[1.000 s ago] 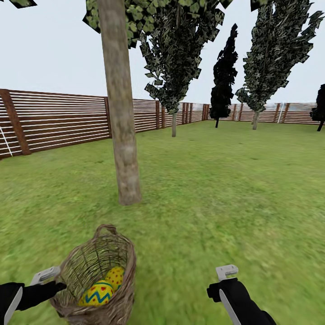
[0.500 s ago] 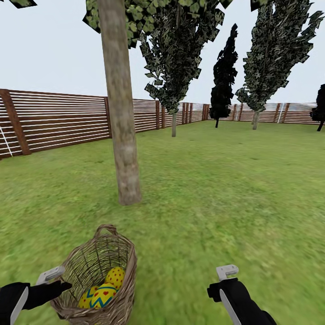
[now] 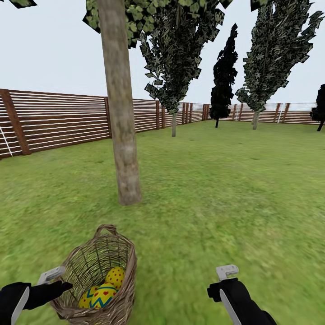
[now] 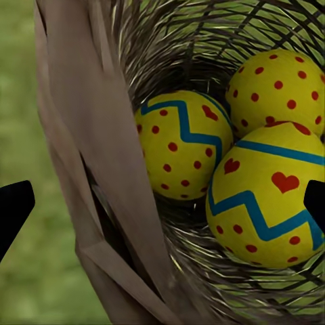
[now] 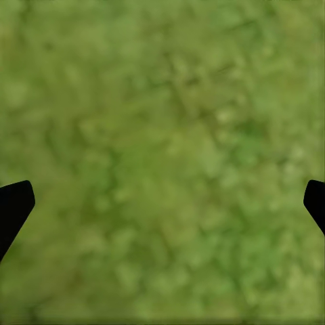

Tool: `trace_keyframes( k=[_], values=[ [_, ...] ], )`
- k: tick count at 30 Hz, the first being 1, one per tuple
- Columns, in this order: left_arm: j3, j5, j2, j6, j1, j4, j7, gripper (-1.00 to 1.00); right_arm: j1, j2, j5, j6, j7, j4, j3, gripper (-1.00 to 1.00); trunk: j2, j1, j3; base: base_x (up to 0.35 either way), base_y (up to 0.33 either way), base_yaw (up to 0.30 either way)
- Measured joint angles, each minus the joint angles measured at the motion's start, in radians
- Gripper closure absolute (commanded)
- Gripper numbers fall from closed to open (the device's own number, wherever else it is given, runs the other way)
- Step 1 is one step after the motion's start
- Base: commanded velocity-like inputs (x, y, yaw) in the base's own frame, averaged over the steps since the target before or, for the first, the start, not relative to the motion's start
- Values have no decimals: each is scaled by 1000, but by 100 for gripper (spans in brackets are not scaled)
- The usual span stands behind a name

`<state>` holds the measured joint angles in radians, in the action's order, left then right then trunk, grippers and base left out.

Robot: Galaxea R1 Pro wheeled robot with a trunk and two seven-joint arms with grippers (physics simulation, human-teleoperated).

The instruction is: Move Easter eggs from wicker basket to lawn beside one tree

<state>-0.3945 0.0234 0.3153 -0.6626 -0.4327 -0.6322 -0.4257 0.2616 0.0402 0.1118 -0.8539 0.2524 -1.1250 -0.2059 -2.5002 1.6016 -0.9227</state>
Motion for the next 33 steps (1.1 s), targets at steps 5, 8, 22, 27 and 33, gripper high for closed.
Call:
trace_keyframes(
  k=[5, 8, 22, 27, 33],
  values=[
    [0, 0, 0, 0, 0, -7, 0, -100, 0, 0, -1, 1, 0, 0, -1, -100, 0, 0, 0, 0, 0, 0],
    [0, 0, 0, 3, 0, -9, 0, -100, 0, -1, -1, 1, 0, 0, -1, -100, 1, -1, 11, 0, 0, 0],
    [-2, 1, -8, 2, 0, -33, 2, -100, 0, -2, -1, 1, 0, 0, -2, -100, 98, -55, 55, 0, 0, 0],
    [-2, 1, -9, 2, 0, -33, 2, -100, 0, -2, -1, 1, 0, 0, -2, -100, 133, -74, 71, 0, 0, 0],
    [-2, 1, -9, 2, 0, -33, 2, -100, 0, -2, -1, 1, 0, 0, -2, -100, 175, -97, 90, 0, 0, 0]
  ],
)
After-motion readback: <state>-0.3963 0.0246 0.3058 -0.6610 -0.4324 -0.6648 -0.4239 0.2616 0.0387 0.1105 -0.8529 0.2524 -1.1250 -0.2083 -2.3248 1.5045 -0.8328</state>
